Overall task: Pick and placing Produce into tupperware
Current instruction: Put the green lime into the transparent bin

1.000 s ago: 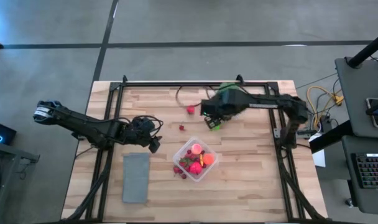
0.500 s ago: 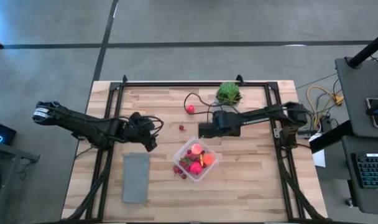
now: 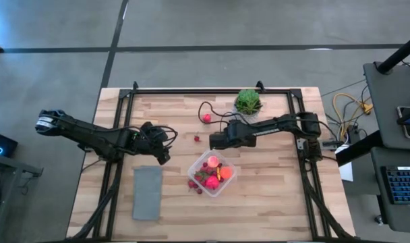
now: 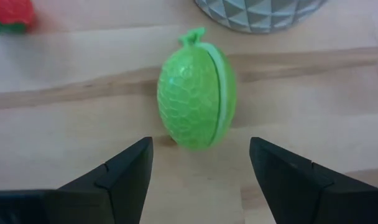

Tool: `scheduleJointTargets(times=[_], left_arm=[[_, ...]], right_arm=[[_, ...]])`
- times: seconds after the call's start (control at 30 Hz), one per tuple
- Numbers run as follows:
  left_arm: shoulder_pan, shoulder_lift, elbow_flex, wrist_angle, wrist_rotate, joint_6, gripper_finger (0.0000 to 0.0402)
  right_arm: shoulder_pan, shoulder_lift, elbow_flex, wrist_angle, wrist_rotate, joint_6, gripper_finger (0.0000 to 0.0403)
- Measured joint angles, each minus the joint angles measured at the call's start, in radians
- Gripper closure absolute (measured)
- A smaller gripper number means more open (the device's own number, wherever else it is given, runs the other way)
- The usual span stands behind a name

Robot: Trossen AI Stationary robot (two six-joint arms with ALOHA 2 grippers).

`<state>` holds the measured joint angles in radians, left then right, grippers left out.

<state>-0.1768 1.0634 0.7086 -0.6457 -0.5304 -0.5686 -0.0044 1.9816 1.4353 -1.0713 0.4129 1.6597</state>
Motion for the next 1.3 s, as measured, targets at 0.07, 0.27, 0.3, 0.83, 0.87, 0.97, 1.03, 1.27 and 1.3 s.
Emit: scheduleJointTargets(times=[0.07,0.27,0.3,0.83,0.87,0.97,1.03,1.27,1.3], left_arm=[[0.000,0.000,0.000,0.000,0.001,0.000,0.0126],[0.000,0.000,0.000,0.000,0.003,0.008,0.0126],[0.000,0.000,0.000,0.000,0.003,0.010,0.0126],[-0.001,-0.012,0.000,0.000,0.041,0.033,0.0126],[-0.001,-0.012,0.000,-0.002,0.042,0.034,0.0126],[-0.001,-0.013,0.000,-0.001,0.042,0.035,0.0126],[-0.001,-0.013,0.000,-0.001,0.041,0.035,0.0126],[0.000,-0.013,0.000,-0.001,0.041,0.035,0.0126],[0.000,-0.013,0.000,-0.001,0.041,0.035,0.0126]], right_arm=[[-0.001,0.000,0.000,0.005,0.027,0.001,0.0142],[-0.022,-0.011,-0.002,0.009,0.088,0.005,0.0142],[-0.025,-0.010,-0.003,0.016,0.089,0.005,0.0142],[-0.043,0.017,-0.072,0.058,0.054,0.042,0.0072],[-0.046,0.017,-0.072,0.058,0.055,0.042,0.0070],[-0.057,0.017,-0.074,0.061,0.058,0.006,0.0070],[-0.065,0.017,-0.080,0.060,0.060,-0.025,0.0072],[-0.093,0.017,-0.108,0.069,0.059,-0.082,0.0072],[-0.095,0.017,-0.111,0.075,0.059,-0.095,0.0072]])
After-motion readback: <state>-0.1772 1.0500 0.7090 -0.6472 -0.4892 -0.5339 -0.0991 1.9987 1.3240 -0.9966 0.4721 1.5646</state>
